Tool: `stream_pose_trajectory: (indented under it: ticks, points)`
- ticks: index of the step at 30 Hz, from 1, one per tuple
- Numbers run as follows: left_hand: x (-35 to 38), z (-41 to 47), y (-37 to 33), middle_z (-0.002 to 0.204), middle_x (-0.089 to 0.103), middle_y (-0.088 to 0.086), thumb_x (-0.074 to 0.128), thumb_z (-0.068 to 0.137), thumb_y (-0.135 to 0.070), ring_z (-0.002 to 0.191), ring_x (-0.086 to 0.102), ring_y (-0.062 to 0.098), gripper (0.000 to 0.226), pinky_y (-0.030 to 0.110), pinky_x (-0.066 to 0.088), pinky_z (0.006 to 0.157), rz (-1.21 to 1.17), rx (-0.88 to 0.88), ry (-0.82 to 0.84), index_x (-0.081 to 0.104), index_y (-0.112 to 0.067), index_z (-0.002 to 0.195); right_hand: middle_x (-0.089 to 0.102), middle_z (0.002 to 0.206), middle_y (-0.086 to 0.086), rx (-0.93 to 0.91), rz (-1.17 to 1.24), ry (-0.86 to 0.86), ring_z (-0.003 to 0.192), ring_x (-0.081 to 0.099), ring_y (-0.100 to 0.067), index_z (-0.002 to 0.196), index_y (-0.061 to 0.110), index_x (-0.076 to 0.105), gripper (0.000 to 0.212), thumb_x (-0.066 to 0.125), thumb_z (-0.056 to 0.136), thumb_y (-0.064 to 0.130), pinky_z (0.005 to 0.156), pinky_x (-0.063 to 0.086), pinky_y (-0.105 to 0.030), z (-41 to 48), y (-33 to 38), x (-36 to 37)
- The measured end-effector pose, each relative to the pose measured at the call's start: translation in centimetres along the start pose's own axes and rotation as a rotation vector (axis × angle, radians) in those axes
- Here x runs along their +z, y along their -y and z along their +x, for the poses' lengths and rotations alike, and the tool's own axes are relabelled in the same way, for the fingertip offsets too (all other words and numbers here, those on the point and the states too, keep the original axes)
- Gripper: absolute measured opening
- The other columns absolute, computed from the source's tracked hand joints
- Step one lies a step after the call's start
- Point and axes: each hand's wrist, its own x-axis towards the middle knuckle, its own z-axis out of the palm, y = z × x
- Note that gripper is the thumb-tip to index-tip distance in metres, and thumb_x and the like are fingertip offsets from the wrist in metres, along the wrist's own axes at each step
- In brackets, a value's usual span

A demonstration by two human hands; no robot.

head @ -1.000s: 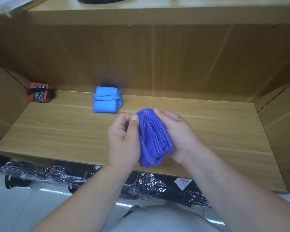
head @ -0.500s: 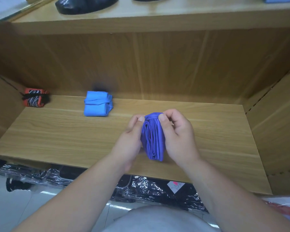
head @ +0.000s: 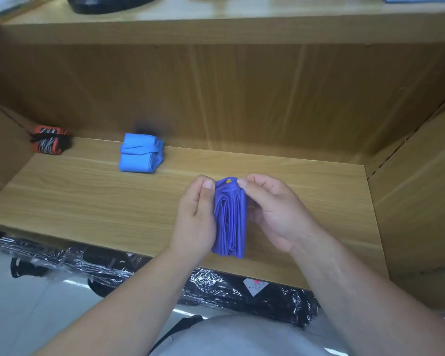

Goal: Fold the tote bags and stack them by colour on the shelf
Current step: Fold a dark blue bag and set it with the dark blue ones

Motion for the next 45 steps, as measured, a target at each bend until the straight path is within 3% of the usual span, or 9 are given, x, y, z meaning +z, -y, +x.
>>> stream_pose_trajectory:
  ticks: [4, 7, 10, 15, 21, 28, 33, 41, 45]
  points:
    - [0.0, 0.4, 0.2, 0.074, 0.049, 0.002, 0.037, 0.104, -0.039, 0.073, 0.045, 0.017, 0.034, 0.040, 0.040, 0.071, 0.128, 0.100, 0.030, 0.049, -0.028, 0.073, 0.065, 0.087, -0.011, 0.018, -0.122, 0.085, 0.085, 0.061, -0.019, 0.084, 0.008, 0.060, 0.024, 0.051, 0.103, 0.018, 0.080, 0.056, -0.037, -0.7, 1.2, -1.3]
    - [0.6, -0.1, -0.5, 0.079, 0.052, 0.017, 0.043, 0.100, -0.052, 0.077, 0.049, 0.029, 0.050, 0.047, 0.043, 0.075, 0.084, 0.164, 0.059, 0.054, -0.009, 0.078, 0.055, 0.079, -0.012, -0.127, -0.205, 0.022, 0.076, 0.050, -0.022, 0.081, 0.004, 0.055, 0.031, 0.050, 0.106, 0.023, 0.072, 0.049, -0.036, -1.4, 1.0, -1.1]
    - [1.3, -1.1, -1.3, 0.082, 0.052, 0.017, 0.056, 0.089, -0.061, 0.080, 0.051, 0.021, 0.059, 0.030, 0.043, 0.077, 0.131, 0.260, 0.076, 0.056, -0.003, 0.079, 0.046, 0.072, -0.009, -0.183, -0.179, 0.021, 0.068, 0.038, -0.021, 0.075, 0.008, 0.053, 0.033, 0.051, 0.099, 0.031, 0.063, 0.038, -0.030, -2.0, 1.1, -1.4]
    - [0.9, -0.9, -1.4, 0.084, 0.049, 0.001, 0.063, 0.083, -0.041, 0.083, 0.048, 0.010, 0.032, 0.020, 0.039, 0.079, 0.221, 0.336, 0.132, 0.053, -0.011, 0.077, 0.060, 0.071, 0.000, -0.015, 0.027, 0.065, 0.064, 0.051, -0.013, 0.068, 0.024, 0.068, 0.034, 0.058, 0.101, 0.027, 0.062, 0.045, -0.026, -2.4, 1.4, -1.7]
    - [-0.1, -0.2, -1.5, 0.086, 0.050, 0.013, 0.054, 0.095, -0.049, 0.083, 0.049, 0.025, 0.052, 0.033, 0.041, 0.081, 0.140, 0.243, 0.242, 0.056, 0.001, 0.079, 0.062, 0.080, -0.004, -0.018, 0.087, 0.156, 0.076, 0.055, -0.017, 0.079, 0.020, 0.069, 0.022, 0.060, 0.095, 0.031, 0.071, 0.046, -0.031, -2.7, 1.3, -2.1]
    - [-0.6, 0.0, -2.1, 0.086, 0.050, 0.004, 0.045, 0.099, -0.031, 0.084, 0.049, 0.015, 0.038, 0.026, 0.039, 0.084, 0.138, 0.221, 0.261, 0.055, -0.003, 0.075, 0.056, 0.087, -0.014, -0.031, 0.113, 0.155, 0.084, 0.049, -0.024, 0.084, 0.014, 0.066, 0.023, 0.060, 0.093, 0.033, 0.076, 0.042, -0.037, -2.4, 0.4, -2.0]
    - [0.2, -0.5, -2.8, 0.085, 0.051, 0.003, 0.044, 0.100, -0.025, 0.082, 0.051, 0.014, 0.031, 0.024, 0.040, 0.080, 0.166, 0.280, 0.311, 0.054, -0.014, 0.073, 0.061, 0.075, -0.007, -0.003, 0.083, 0.111, 0.067, 0.053, -0.016, 0.087, 0.008, 0.064, 0.022, 0.063, 0.094, 0.029, 0.065, 0.045, -0.026, -2.0, 0.4, -1.9]
    - [0.5, 0.7, -1.0, 0.102, 0.061, 0.000, 0.059, 0.090, -0.042, 0.093, 0.059, 0.010, 0.018, 0.027, 0.047, 0.092, 0.214, -0.026, -0.106, 0.063, -0.043, 0.108, 0.074, 0.118, -0.007, 0.086, 0.097, -0.057, 0.114, 0.067, -0.028, 0.119, 0.015, 0.068, 0.048, 0.058, 0.093, 0.054, 0.096, 0.053, -0.053, -1.8, -1.4, -1.5]
    - [0.8, 0.3, -1.9, 0.113, 0.060, -0.005, 0.071, 0.079, -0.045, 0.107, 0.060, 0.000, 0.031, 0.018, 0.045, 0.099, 0.232, -0.033, 0.028, 0.071, -0.039, 0.110, 0.074, 0.110, -0.014, -0.015, -0.022, -0.105, 0.102, 0.071, -0.030, 0.116, 0.011, 0.064, 0.040, 0.068, 0.086, 0.037, 0.086, 0.056, -0.046, -2.0, -2.0, -1.5]
